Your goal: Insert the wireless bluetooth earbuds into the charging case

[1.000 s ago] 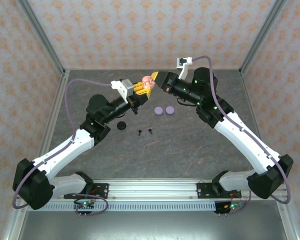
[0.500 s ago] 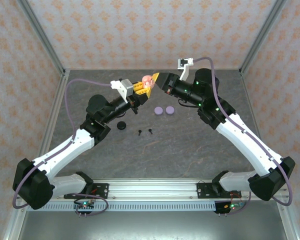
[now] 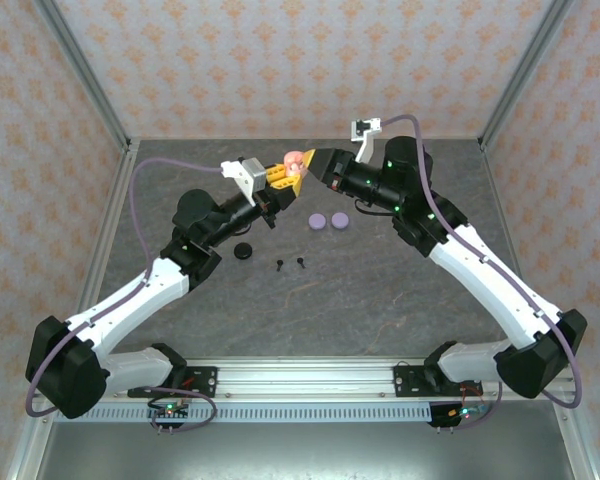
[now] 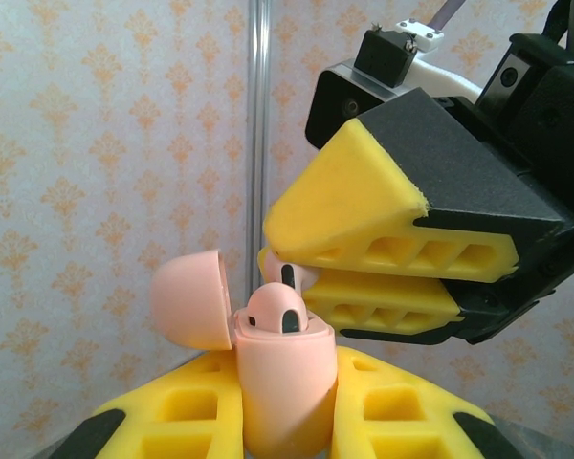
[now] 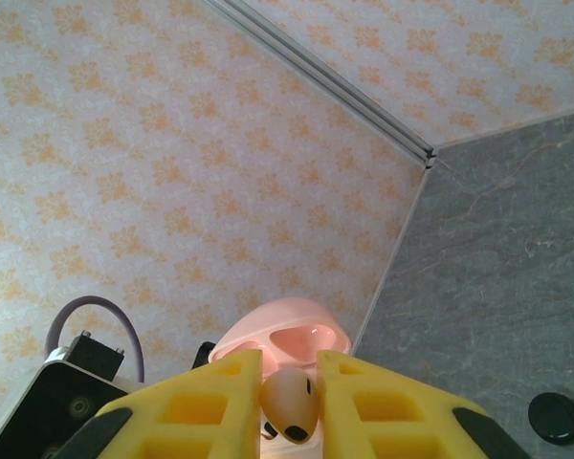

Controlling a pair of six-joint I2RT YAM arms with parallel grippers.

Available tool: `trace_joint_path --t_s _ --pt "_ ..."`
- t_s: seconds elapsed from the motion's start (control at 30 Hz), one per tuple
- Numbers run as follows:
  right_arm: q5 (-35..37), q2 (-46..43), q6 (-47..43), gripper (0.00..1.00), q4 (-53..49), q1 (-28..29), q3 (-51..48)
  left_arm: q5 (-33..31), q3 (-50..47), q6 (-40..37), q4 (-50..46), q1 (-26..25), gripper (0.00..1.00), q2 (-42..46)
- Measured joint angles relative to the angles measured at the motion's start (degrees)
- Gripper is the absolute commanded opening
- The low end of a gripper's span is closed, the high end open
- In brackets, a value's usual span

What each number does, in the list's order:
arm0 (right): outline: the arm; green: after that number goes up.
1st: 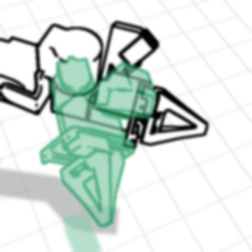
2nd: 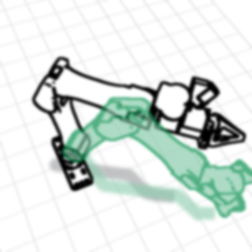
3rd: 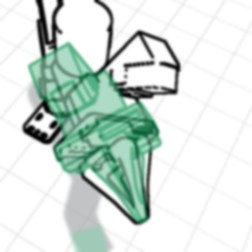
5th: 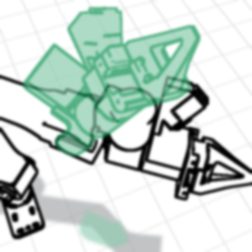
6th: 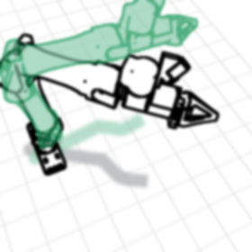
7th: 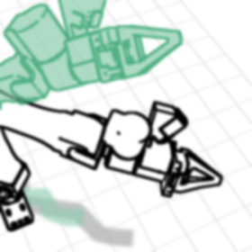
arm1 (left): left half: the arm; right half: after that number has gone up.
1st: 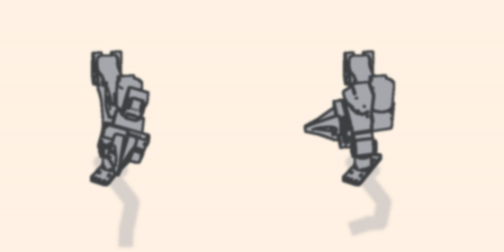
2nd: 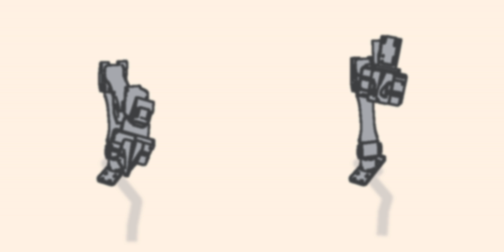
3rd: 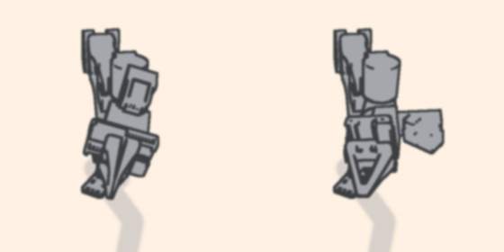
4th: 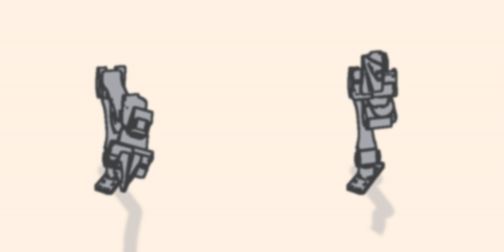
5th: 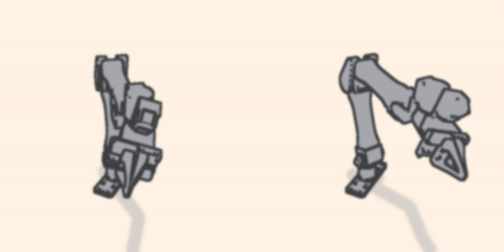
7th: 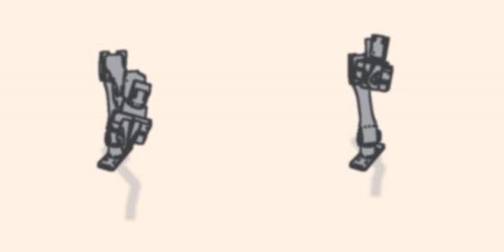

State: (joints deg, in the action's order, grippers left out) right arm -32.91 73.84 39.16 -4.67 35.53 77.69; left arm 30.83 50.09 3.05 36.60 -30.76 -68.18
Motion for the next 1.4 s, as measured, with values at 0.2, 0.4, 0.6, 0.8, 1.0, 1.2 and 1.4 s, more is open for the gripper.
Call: trace_joint_path --t_s 0.2,0.4,0.6,0.8,1.0,1.2,1.4 --pt "-0.13 0.5 -0.22 0.26 -0.72 -0.09 0.61 -0.24 -0.09 0.0 -0.26 0.0 0.0 -0.24" --pt "-0.57 0.9 -0.68 0.34 -2.12 -0.09 1.97 -0.24 -0.11 0.0 -0.24 0.0 0.0 -0.24" --pt "-0.9 1.07 -1.57 0.42 -3.56 -0.02 2.93 -0.2 -0.35 0.0 -0.24 0.0 0.0 -0.24" --pt "-1.03 1.66 -2.45 0.45 -5.09 0.07 4.17 -0.2 -0.48 0.0 -0.24 0.0 0.0 -0.24" --pt "-1.01 1.81 -3.26 0.47 -6.56 0.07 4.79 -0.2 -0.68 0.0 -0.24 0.0 0.0 -0.24" --pt "-0.31 1.81 -4.74 0.5 -8.5 0.07 5.27 -0.15 -0.81 0.0 -0.26 0.0 0.0 -0.24" --pt "0.59 1.79 -6.29 0.49 -12.22 0.04 5.53 -0.17 -0.81 -0.02 0.2 0.0 0.0 -0.17"
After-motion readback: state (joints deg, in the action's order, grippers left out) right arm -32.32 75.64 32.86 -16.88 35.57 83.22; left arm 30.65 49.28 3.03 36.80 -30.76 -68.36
